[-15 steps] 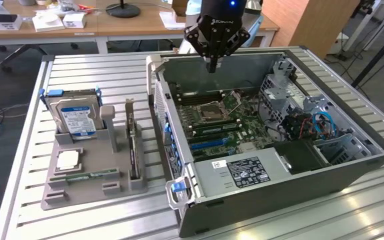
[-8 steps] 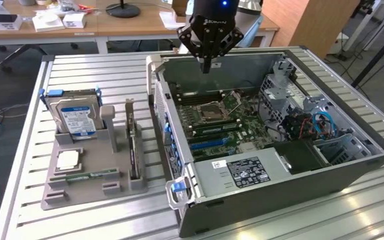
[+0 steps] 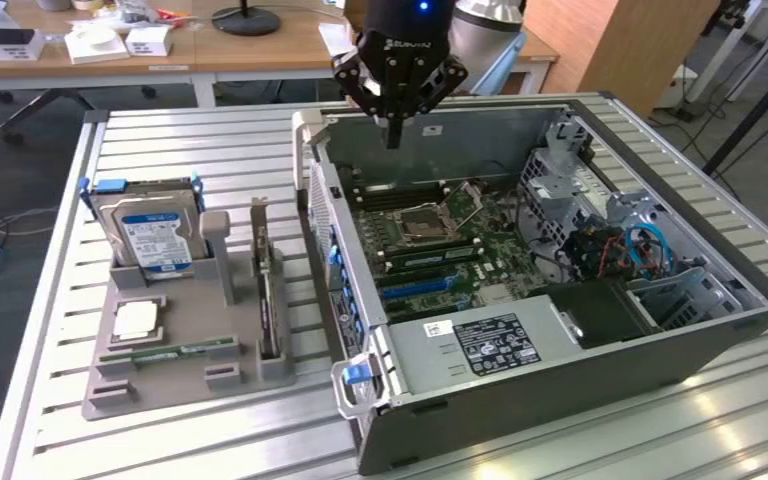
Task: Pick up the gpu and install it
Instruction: 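Reach for the gpu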
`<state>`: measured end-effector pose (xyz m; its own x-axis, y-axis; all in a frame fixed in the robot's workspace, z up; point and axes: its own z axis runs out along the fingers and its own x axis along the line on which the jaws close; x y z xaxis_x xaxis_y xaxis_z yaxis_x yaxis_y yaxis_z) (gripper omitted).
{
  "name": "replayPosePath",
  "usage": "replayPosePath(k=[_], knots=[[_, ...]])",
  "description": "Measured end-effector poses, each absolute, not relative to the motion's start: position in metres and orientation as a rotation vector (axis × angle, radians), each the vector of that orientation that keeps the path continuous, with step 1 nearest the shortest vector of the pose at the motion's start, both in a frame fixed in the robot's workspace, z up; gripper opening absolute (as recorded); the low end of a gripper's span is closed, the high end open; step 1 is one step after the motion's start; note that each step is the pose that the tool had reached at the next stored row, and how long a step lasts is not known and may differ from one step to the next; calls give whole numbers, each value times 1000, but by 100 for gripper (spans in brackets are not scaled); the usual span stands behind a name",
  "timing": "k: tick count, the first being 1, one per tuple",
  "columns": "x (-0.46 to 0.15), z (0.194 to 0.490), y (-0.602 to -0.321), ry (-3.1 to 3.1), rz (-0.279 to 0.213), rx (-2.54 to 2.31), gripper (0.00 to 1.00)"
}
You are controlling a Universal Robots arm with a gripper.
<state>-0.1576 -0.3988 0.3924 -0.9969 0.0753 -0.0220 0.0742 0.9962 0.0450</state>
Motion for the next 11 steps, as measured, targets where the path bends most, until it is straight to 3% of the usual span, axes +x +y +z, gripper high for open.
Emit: replayPosePath(k=[11], knots=[[-187,391,-398,3119,69,117,10]])
